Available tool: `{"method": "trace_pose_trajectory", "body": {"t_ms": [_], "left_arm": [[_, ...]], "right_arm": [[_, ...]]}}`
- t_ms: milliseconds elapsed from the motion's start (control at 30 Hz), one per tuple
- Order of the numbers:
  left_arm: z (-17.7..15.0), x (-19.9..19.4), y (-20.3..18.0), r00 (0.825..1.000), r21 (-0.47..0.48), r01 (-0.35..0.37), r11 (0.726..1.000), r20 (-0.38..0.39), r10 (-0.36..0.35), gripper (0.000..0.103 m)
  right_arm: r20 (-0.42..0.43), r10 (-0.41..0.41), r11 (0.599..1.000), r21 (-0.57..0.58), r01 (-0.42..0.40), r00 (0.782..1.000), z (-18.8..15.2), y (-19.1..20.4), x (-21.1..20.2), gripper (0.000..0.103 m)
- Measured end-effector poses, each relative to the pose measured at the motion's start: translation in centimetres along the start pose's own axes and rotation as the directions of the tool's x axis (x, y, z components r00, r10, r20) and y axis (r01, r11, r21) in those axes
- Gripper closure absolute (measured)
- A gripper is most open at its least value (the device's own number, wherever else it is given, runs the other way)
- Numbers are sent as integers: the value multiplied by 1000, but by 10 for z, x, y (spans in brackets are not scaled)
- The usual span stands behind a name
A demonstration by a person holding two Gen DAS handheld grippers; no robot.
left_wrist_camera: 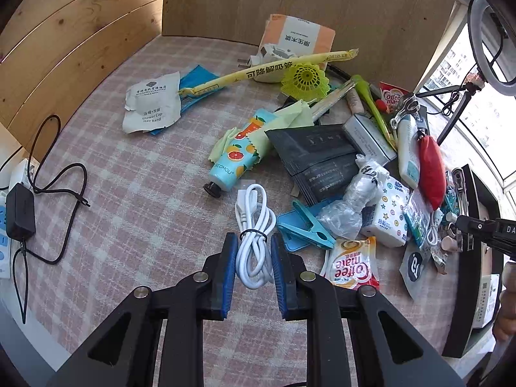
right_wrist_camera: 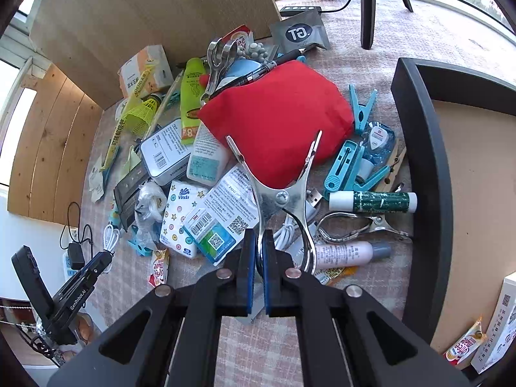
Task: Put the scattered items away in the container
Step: 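Grasp the silver clip with the right gripper while the left grasps the coiled cable, then carry clip and coiled cable into the black tray and open both grippers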
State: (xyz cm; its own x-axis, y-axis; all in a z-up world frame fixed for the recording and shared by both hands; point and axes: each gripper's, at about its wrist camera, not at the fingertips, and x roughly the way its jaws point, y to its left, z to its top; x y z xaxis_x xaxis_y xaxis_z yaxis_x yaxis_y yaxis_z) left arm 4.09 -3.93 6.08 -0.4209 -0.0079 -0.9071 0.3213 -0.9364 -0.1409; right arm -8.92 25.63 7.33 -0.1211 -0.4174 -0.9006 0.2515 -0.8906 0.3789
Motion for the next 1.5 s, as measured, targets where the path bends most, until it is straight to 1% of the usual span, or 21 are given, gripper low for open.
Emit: {"method": "trace_pose_trajectory", "body": {"t_ms": [67,133,167,200,300,367,467,533,633,800,1000,1133,1167,1300,1367,1400,1433,1467,1500], "left_arm": [[5,-8,-6,1000,7,20,1000,9,-20,88],[9,-11,-26,999,32,46,998,15,-47,90],[17,-9,-38,999,53,46,998,23,-47,90],[18,-18,-57,998,77,46,996,34,-49,90],[23,-23,-81,996,117,81,990,38,-86,90],[21,-26,-97,994,153,90,984,47,-99,90],[21,-33,-116,991,195,107,975,60,-120,90],[23,-36,-125,988,212,125,969,58,-140,90],[24,-44,-139,986,239,133,962,69,-153,90],[25,-51,-169,977,285,178,942,64,-204,90],[15,-54,-228,963,377,235,896,33,-266,90],[6,-57,-271,954,451,260,854,17,-300,90],[2,-59,-279,953,475,255,842,25,-302,90],[-17,-68,-307,957,561,175,809,95,-273,90],[-27,-72,-315,956,582,133,802,137,-258,91],[-33,-74,-319,952,595,110,796,166,-255,91],[-39,-76,-324,950,614,99,783,175,-257,91],[-44,-75,-328,952,632,105,767,160,-263,90],[-48,-74,-331,953,641,122,758,139,-270,90]], "right_arm": [[11,1,1000,0,-1,1000,1,-1,-5,99],[32,-17,1000,-12,18,999,4,3,-7,99],[48,-35,999,-20,36,998,3,1,-13,99],[65,-50,998,-29,52,997,2,-1,-19,99],[102,-73,996,-40,77,992,0,-6,-33,99],[122,-86,995,-38,91,989,-1,-12,-42,99],[151,-116,991,-41,124,982,-4,-19,-53,99],[166,-128,990,-45,137,978,-6,-22,-60,99],[187,-139,987,-49,151,972,-9,-29,-71,99],[223,-189,978,-42,203,956,-12,-45,-87,99],[246,-234,971,17,237,941,-19,-82,-107,99],[254,-251,968,81,238,934,-23,-115,-121,99],[257,-257,966,93,241,932,-25,-121,-125,99],[271,-268,962,133,240,924,-31,-144,-137,99],[279,-268,960,156,232,922,-33,-155,-143,99],[282,-270,959,169,229,921,-34,-160,-145,99],[282,-271,957,178,227,920,-35,-164,-146,99],[281,-270,957,184,225,921,-36,-167,-147,99],[280,-270,956,191,222,922,-38,-170,-147,99]]}}
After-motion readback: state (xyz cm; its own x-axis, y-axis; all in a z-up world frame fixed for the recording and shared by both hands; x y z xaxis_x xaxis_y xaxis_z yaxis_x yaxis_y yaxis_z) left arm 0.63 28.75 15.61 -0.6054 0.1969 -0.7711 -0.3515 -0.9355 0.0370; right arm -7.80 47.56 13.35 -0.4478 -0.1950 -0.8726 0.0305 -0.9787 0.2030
